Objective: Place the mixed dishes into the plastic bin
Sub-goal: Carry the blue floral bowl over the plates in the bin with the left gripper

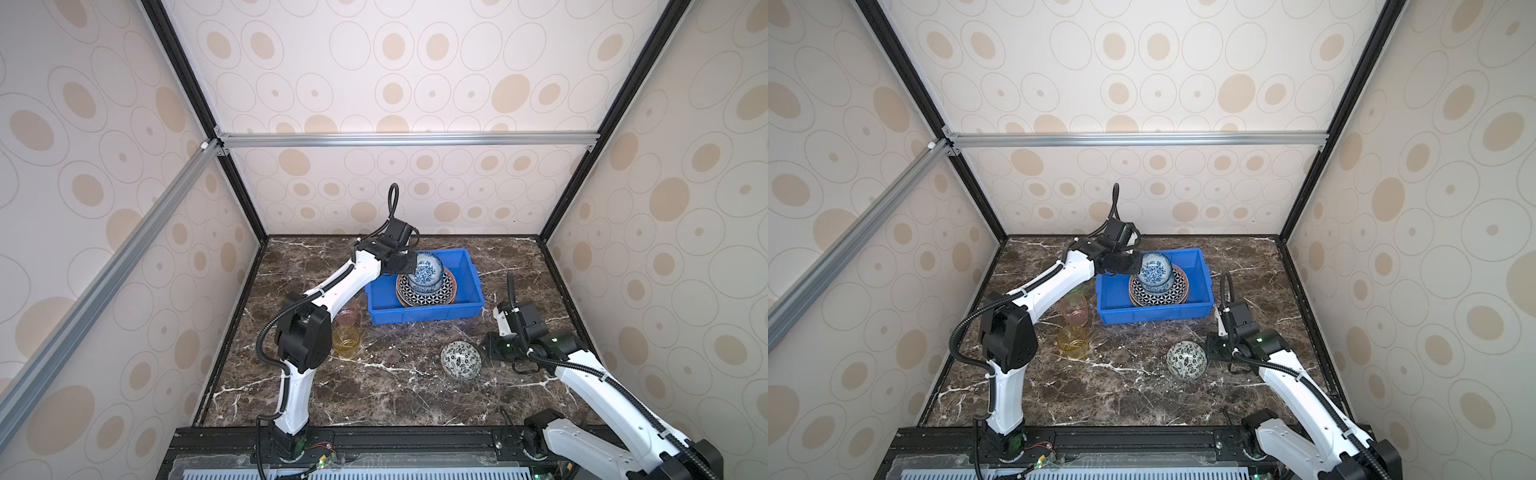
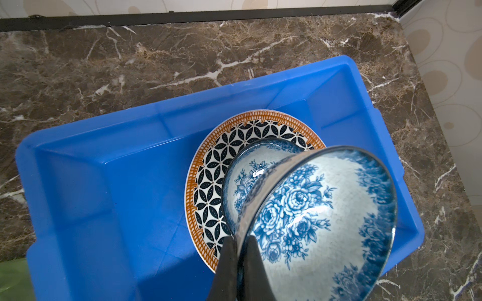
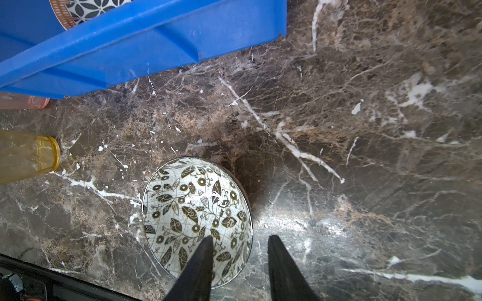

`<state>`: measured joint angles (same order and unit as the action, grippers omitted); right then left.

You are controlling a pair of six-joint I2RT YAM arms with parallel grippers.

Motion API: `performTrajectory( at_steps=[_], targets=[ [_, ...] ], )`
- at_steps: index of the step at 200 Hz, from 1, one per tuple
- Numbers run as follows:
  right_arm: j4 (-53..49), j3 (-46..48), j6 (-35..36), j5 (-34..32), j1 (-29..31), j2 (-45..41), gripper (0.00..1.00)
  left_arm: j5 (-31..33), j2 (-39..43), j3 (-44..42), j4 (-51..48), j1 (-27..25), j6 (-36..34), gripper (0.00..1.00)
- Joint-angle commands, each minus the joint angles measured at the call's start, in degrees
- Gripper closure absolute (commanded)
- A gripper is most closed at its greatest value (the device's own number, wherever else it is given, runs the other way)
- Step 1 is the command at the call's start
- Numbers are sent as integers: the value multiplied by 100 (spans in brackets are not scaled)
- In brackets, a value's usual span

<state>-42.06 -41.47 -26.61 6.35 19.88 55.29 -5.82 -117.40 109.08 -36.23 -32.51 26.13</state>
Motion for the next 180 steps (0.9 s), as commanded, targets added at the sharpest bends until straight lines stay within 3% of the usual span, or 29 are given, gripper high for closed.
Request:
performTrajectory(
  at_steps=[1,180],
  targets=[
    [5,-89,64,-72,16,60,62,-111,-75,382,71,83,54,100],
    [-21,-41,34,-72,16,-18,62,-304,-529,676,-3,219,129,100]
  ],
)
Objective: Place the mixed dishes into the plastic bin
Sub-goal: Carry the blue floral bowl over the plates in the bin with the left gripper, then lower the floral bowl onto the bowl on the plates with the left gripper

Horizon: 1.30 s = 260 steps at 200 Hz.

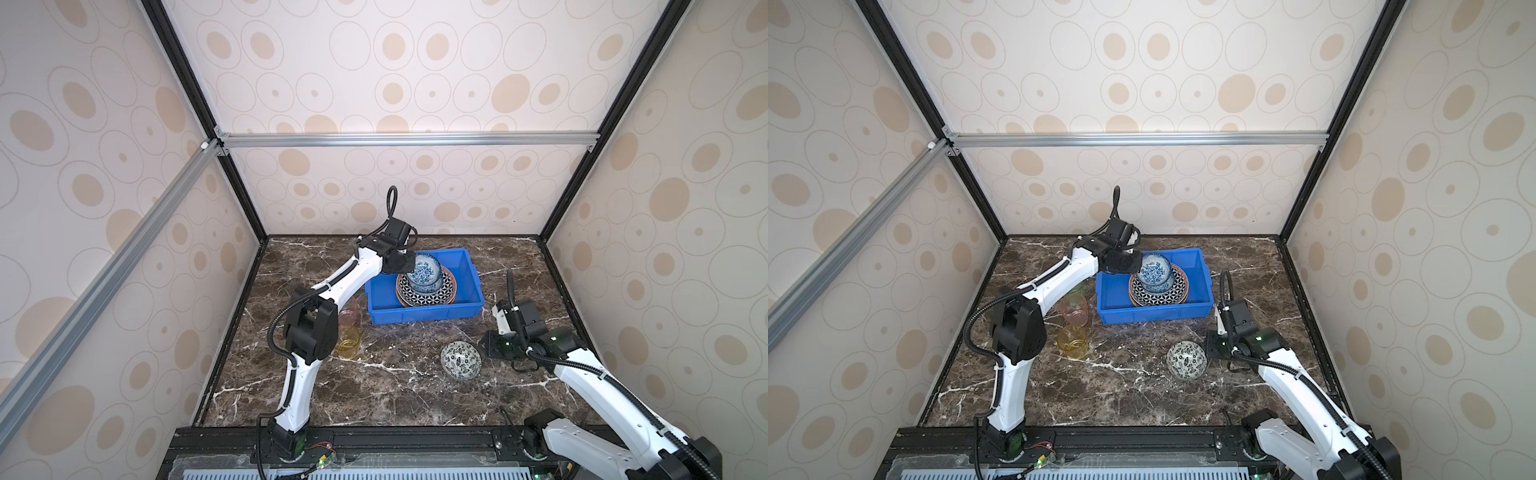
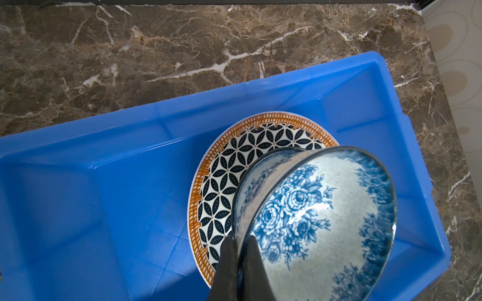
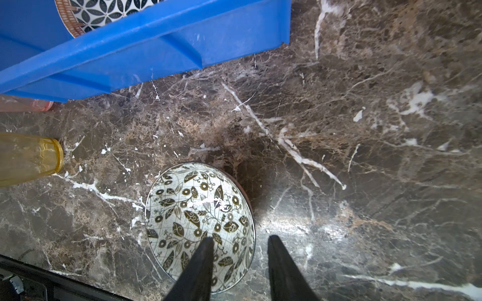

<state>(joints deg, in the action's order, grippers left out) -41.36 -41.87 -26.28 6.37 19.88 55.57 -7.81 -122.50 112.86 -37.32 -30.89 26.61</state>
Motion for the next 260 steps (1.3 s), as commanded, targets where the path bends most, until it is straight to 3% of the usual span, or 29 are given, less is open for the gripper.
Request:
performTrajectory(
  at_steps=[1,260],
  targets=[
    [-91,-3,1,-75,16,-46,62,-101,-20,298,109,57,81,100],
    [-37,51,15,5,16,33,62,-431,-483,359,173,74,274,100]
  ],
)
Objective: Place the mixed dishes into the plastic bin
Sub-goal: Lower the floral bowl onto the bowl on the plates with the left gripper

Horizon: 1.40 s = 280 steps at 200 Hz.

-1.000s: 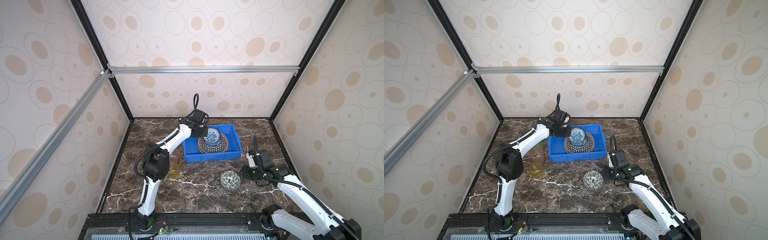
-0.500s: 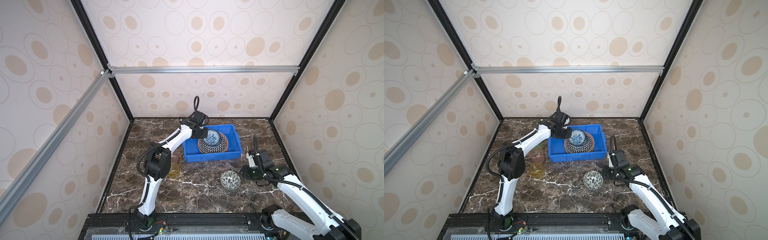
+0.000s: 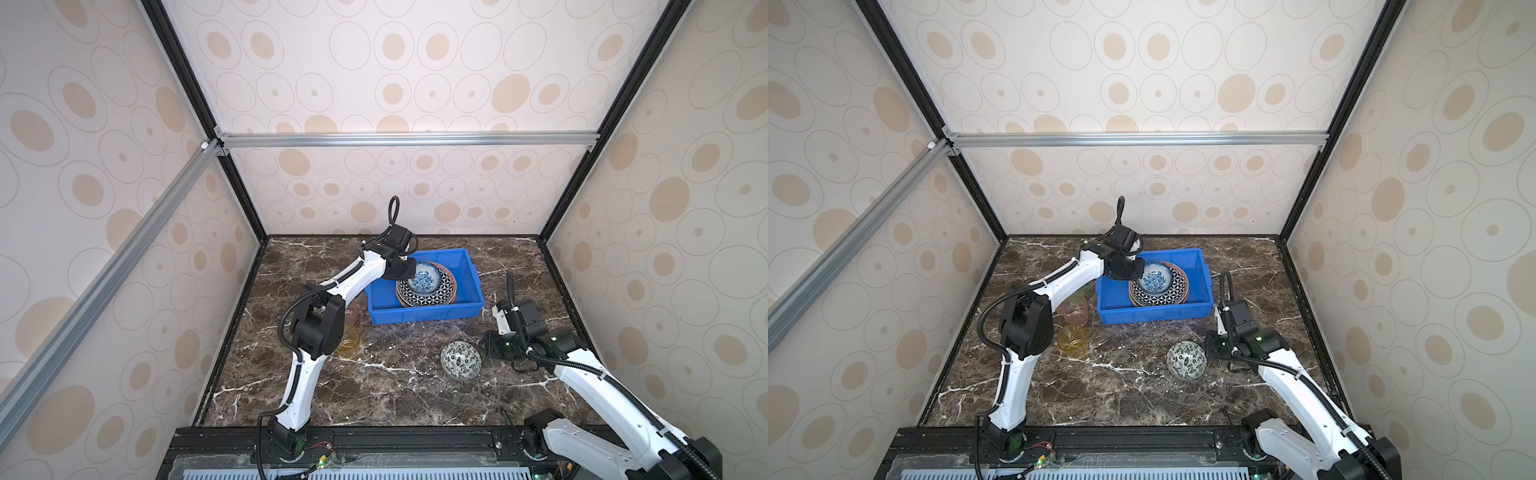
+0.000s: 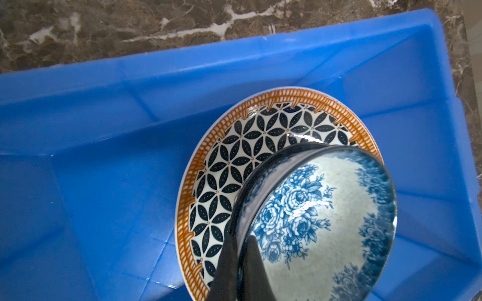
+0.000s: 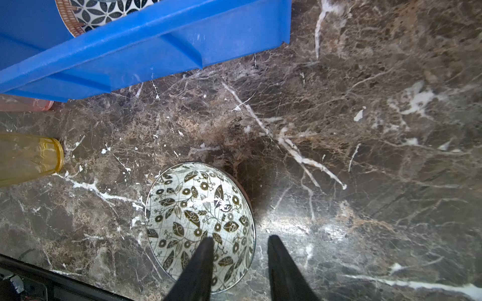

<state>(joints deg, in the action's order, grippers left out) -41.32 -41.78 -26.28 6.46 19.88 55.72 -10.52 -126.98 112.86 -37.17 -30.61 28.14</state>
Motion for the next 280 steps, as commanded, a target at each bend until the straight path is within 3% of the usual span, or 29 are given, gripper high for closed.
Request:
performTrajectory(
  at_steps=[1,280],
  targets=[
    [-42,45,12,-4,16,17,62,-165,-36,359,157,46,121,100],
    [-144,110,4,-4,16,-236,62,-133,-326,799,-493,-112,31,100]
  ],
)
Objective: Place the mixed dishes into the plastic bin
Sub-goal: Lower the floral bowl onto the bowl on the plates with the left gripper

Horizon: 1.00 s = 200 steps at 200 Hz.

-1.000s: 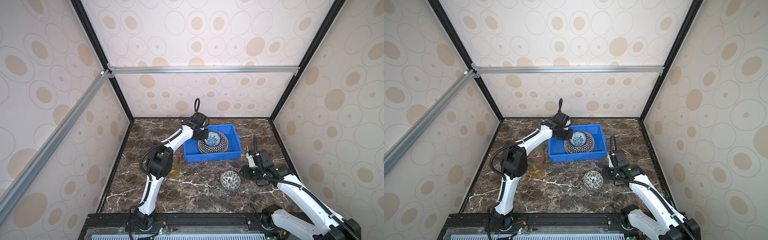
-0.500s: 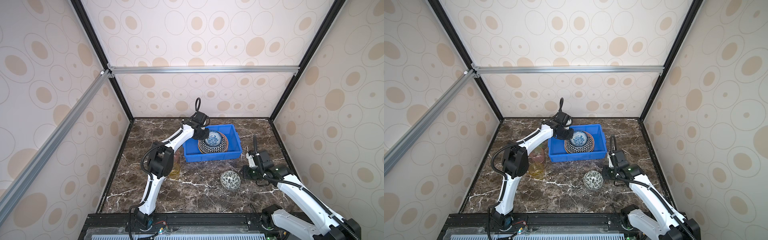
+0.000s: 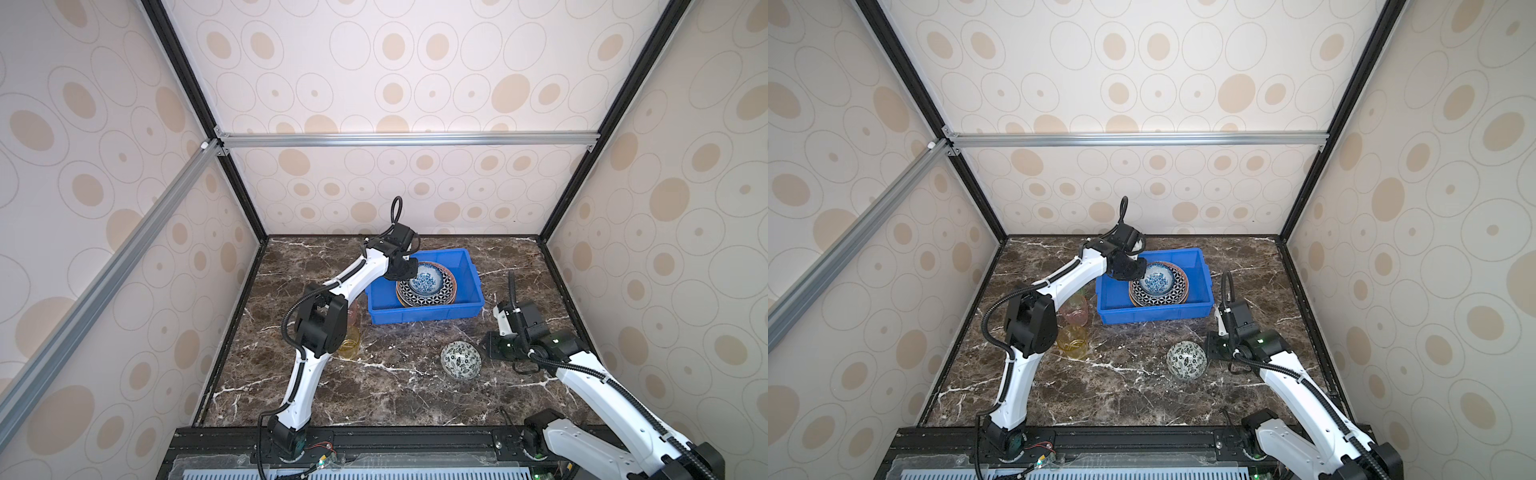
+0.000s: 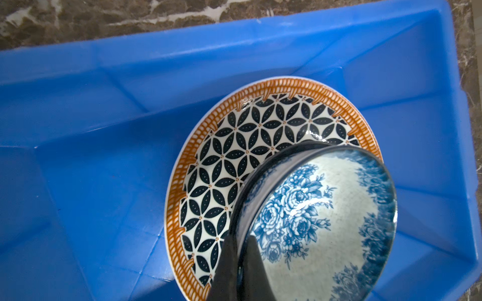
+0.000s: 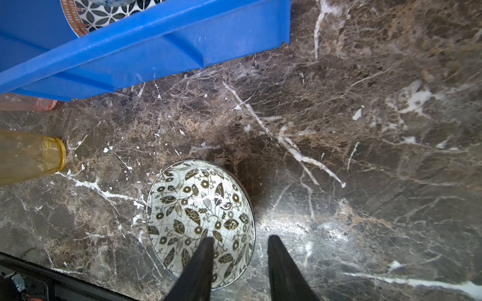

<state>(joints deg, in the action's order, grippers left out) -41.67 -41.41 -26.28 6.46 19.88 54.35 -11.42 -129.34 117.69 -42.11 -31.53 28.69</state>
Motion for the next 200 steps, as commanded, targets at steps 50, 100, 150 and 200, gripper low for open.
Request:
performTrajectory(
  at_steps=[50,100,150,200],
  targets=[
    [-125,71,10,-9,16,-144,62,-91,-169,386,10,-20,65,100],
    [-140,98,15,-40,16,-195,62,-62,-188,386,10,-20,103,98],
    [-130,98,12,-24,16,-196,62,-52,-158,384,-15,-22,95,92],
    [-148,82,16,-13,16,-214,62,-44,-107,386,10,-29,101,88]
  ],
)
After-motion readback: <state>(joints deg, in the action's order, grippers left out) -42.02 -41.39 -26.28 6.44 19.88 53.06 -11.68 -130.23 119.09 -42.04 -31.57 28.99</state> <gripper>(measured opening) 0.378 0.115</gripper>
